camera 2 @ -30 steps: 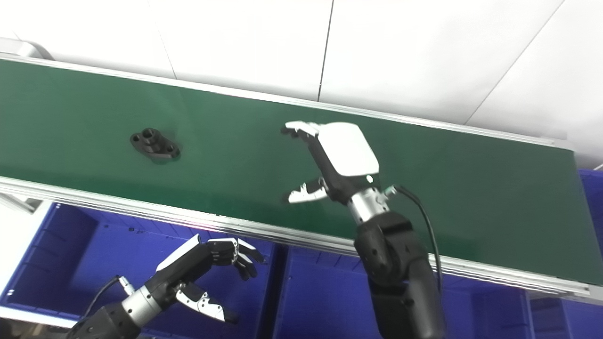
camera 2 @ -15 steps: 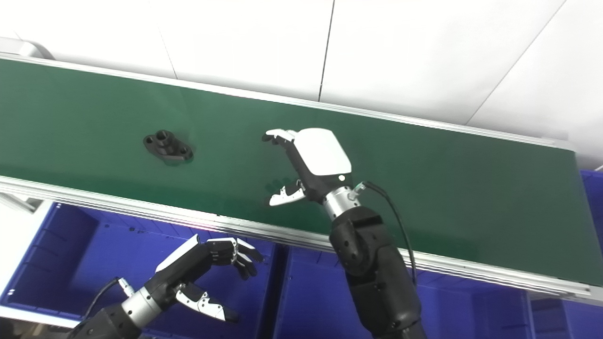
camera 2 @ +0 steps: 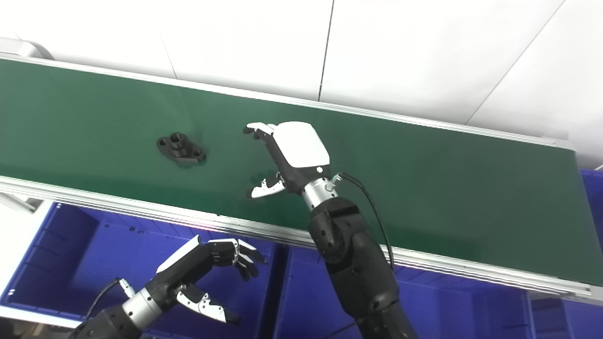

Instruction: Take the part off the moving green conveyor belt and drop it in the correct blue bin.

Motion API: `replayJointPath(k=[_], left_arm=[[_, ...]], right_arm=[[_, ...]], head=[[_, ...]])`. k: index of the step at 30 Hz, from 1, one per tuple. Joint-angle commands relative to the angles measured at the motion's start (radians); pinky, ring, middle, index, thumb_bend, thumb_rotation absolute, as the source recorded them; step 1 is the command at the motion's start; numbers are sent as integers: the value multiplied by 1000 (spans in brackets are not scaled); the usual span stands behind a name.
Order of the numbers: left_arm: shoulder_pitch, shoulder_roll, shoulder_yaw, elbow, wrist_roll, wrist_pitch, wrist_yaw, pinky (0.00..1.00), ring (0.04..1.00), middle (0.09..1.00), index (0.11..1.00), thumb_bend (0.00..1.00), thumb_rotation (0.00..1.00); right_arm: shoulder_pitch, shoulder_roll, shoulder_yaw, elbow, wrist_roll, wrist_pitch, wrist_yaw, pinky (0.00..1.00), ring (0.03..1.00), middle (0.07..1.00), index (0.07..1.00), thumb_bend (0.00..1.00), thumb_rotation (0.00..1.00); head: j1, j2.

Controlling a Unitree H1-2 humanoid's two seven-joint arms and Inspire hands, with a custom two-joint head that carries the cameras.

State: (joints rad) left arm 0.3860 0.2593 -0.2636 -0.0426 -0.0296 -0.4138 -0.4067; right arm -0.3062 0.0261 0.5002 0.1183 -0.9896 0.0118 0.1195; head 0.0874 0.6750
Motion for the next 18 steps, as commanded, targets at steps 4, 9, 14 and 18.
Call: replayJointPath(k=[4, 9, 14, 18], left_arm=[[12, 8, -2, -25, -9, -40, 3, 513, 602, 707, 665, 774, 146], [14, 9, -2, -25, -9, -41, 3, 511, 602, 707, 665, 777, 152], [19, 7, -3, -28, -7, -44, 4, 509, 599, 704, 664, 775, 153], [22, 10, -3, -27, -9, -48, 2, 513, 604, 706, 668, 774, 152]], right_arm=[[-34, 41, -5, 1, 15, 11, -80, 628, 695, 745, 780, 831, 159], [-41, 51, 11, 23, 13, 5, -113, 592, 658, 733, 777, 809, 177], [-47, 60, 20, 44, 8, 16, -133, 600, 666, 741, 773, 816, 168], [-45, 68, 26, 58, -4, 22, -152, 615, 673, 743, 781, 812, 181]], head=[[1, 2], [3, 3], [8, 4], [9, 5]])
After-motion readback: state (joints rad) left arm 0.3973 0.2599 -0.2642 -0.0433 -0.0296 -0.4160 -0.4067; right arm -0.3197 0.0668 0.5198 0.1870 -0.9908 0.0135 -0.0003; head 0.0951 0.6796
